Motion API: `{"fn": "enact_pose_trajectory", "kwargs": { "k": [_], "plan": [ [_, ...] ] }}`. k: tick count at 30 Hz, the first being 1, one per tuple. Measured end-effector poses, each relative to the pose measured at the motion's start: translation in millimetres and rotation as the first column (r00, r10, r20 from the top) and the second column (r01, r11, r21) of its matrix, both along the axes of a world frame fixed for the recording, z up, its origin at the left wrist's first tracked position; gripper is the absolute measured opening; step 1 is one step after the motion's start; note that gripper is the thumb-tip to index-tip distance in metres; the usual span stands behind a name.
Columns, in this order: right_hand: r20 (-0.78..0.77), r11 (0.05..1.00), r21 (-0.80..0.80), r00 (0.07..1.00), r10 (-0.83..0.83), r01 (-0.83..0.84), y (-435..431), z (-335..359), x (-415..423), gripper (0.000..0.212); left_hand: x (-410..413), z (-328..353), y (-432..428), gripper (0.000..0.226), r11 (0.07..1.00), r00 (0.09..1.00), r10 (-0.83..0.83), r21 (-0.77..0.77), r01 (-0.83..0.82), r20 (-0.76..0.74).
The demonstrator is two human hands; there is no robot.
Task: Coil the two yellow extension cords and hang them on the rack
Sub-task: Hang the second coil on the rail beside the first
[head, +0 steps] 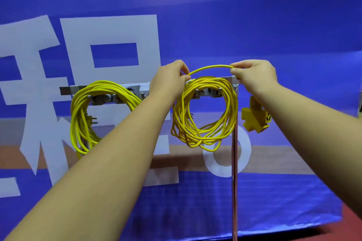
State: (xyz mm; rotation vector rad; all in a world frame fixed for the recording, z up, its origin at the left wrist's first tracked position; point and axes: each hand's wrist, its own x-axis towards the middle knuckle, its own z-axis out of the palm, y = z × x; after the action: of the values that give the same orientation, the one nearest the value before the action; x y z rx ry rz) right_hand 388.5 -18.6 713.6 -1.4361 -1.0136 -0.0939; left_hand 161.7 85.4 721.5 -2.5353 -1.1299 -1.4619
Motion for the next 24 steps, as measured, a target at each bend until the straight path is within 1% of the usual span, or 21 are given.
{"fn": "enact_pose_trajectory", "kwargs": {
  "k": [2, 4, 7, 10, 12, 13, 17, 20, 24],
  "plan": [
    [0.021, 0.997, -0.076, 1.000, -0.010, 0.012, 6, -8, 7, 0.010, 8, -2, 5, 0.006, 0.999, 0.998, 0.039, -0.014, -0.039, -0.042],
    [0.031, 0.988, -0.148, 0.999, 0.037, -0.032, 14, -20, 11, 0.016, 13, -5, 11, 0.008, 0.996, 0.995, 0.078, -0.026, -0.080, -0.068],
    [0.066, 0.984, -0.162, 0.994, 0.088, -0.077, 18, -38, 11, 0.022, 12, -10, 16, 0.018, 0.994, 0.987, 0.102, -0.036, -0.107, -0.124],
    [0.083, 0.976, -0.210, 0.993, 0.081, -0.062, 21, -47, 14, 0.027, 11, -13, 18, 0.033, 0.993, 0.965, 0.114, 0.008, -0.116, -0.236],
    [0.100, 0.963, -0.265, 0.992, 0.074, -0.045, 23, -48, 15, 0.042, 9, -15, 14, 0.035, 0.993, 0.954, 0.120, 0.053, -0.109, -0.276],
    [0.109, 0.960, -0.279, 0.992, 0.062, -0.030, 23, -48, 15, 0.045, 8, -16, 12, 0.035, 0.992, 0.952, 0.121, 0.071, -0.105, -0.282],
    [0.170, 0.957, -0.289, 0.985, 0.019, 0.031, 17, -53, 12, 0.049, -1, -26, 3, 0.035, 0.997, 0.978, 0.054, 0.064, -0.042, -0.202],
    [0.160, 0.953, -0.299, 0.987, 0.010, 0.039, 13, -62, 10, 0.056, -6, -32, -4, 0.035, 0.999, 0.986, 0.006, 0.052, 0.003, -0.169],
    [0.146, 0.952, -0.302, 0.989, 0.001, 0.044, 6, -71, 2, 0.063, -12, -37, -14, 0.034, 0.999, 0.989, -0.041, 0.000, 0.041, -0.144]
  ]
}}
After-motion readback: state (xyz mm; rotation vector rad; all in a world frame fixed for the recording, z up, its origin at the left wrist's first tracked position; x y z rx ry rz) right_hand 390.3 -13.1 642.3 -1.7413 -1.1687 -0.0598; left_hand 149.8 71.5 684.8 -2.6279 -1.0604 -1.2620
